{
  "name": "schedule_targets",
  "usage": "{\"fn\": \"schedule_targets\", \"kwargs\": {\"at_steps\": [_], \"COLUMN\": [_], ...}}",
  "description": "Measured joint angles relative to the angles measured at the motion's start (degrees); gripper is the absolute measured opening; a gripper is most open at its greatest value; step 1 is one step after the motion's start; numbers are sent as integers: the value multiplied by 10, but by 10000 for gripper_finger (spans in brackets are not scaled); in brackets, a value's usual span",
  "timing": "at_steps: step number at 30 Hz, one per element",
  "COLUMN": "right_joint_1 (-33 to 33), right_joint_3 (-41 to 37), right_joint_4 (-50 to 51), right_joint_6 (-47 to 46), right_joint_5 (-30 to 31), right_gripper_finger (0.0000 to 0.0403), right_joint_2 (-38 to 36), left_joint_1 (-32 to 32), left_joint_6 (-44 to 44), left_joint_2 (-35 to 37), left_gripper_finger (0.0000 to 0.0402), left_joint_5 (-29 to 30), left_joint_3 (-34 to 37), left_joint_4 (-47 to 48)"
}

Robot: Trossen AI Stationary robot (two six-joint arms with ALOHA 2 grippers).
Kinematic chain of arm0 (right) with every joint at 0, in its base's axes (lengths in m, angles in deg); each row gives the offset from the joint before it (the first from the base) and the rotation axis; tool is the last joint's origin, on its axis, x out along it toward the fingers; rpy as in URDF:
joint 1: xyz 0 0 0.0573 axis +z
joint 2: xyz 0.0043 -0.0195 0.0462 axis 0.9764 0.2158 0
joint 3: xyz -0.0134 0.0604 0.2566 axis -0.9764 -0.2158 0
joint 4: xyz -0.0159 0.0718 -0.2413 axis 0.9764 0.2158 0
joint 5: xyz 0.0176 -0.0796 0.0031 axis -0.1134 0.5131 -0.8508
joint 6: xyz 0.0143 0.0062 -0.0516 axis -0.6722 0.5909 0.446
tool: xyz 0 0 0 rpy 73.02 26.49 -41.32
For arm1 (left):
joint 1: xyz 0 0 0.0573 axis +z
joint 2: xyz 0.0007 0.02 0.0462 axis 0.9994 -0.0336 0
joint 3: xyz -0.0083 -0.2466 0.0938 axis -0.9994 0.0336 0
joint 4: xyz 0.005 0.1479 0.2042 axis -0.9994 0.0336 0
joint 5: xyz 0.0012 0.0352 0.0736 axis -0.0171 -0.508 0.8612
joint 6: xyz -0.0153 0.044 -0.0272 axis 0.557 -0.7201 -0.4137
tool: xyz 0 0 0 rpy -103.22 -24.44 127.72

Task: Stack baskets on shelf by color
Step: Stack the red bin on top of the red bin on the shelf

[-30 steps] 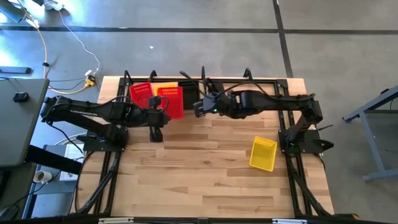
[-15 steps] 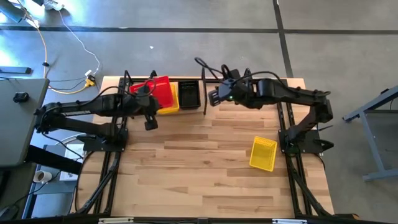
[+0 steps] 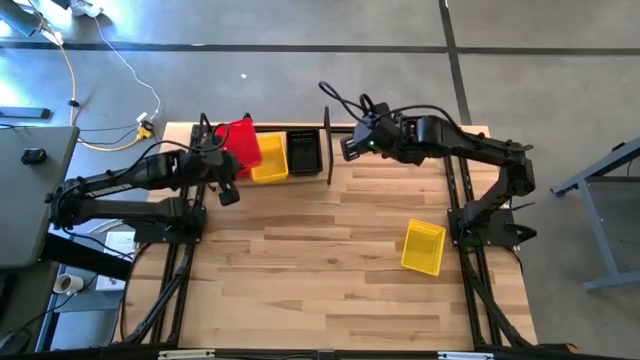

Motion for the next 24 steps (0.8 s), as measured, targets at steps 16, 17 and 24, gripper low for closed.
{"fn": "schedule_targets", "kwargs": {"at_steps": [16, 17, 24], "right_joint_1": [-2, -2, -2], "right_joint_3": [0, 0, 0], "right_joint_4": [0, 0, 0], "right_joint_6": [24, 27, 33], "right_joint_5": [-4, -4, -4], "right_gripper_finger": [149, 149, 149], "right_joint_2": [0, 0, 0], "left_joint_1": [80, 87, 134], "left_joint_6": [-51, -51, -81], "left_joint_2": [21, 24, 30], "left_gripper_finger": [0, 0, 0], "left_joint_5": [-28, -40, -68], "left_joint_3": [0, 0, 0], "left_joint_4": [87, 89, 108]}}
